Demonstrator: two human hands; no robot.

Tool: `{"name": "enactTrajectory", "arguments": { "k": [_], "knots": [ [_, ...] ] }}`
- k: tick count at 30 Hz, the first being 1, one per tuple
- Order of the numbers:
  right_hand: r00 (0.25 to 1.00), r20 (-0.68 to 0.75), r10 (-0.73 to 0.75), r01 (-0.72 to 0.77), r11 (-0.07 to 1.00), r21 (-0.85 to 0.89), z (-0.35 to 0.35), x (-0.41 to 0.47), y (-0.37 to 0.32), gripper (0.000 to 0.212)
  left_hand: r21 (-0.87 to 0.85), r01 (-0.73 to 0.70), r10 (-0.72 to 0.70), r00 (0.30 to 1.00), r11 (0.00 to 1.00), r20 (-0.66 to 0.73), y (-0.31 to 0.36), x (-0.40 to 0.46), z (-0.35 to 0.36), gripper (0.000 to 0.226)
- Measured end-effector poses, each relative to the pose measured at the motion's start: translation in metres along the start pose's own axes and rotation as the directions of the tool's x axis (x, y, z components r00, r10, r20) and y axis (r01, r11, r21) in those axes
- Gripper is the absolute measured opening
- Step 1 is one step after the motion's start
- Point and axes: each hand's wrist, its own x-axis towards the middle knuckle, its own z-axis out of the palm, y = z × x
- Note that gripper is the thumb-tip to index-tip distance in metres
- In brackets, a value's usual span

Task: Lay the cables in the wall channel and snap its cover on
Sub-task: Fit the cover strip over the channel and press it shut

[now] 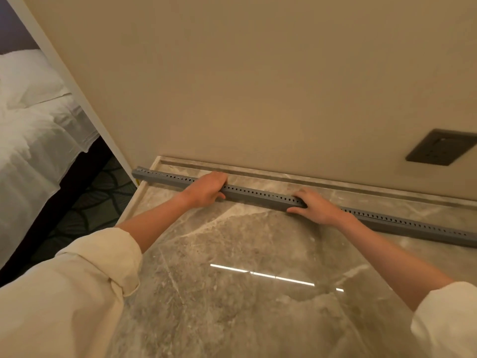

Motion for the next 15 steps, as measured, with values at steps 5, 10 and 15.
{"name": "enactTrajectory", "arguments": {
  "k": [5,10,15],
  "knots": [
    [0.995,-0.087,0.040,-0.052,0.989,-0.136,-0.002,-0.035,0.034,0.039,0.156,-0.015,0.025,0.998,0.988,-0.065,0.008,-0.002,0.008,0.024],
    [0.986,-0.161,0.033,-0.046,0.996,-0.076,0.001,-0.040,0.032,0.029,0.269,-0.004,0.026,0.997,0.963,-0.079,0.017,-0.001,0.011,0.023],
    [0.979,-0.202,0.017,-0.026,0.999,-0.044,0.001,-0.043,0.034,0.030,0.165,-0.028,0.043,0.996,0.986,-0.083,0.057,0.011,0.021,0.019]
  ]
}}
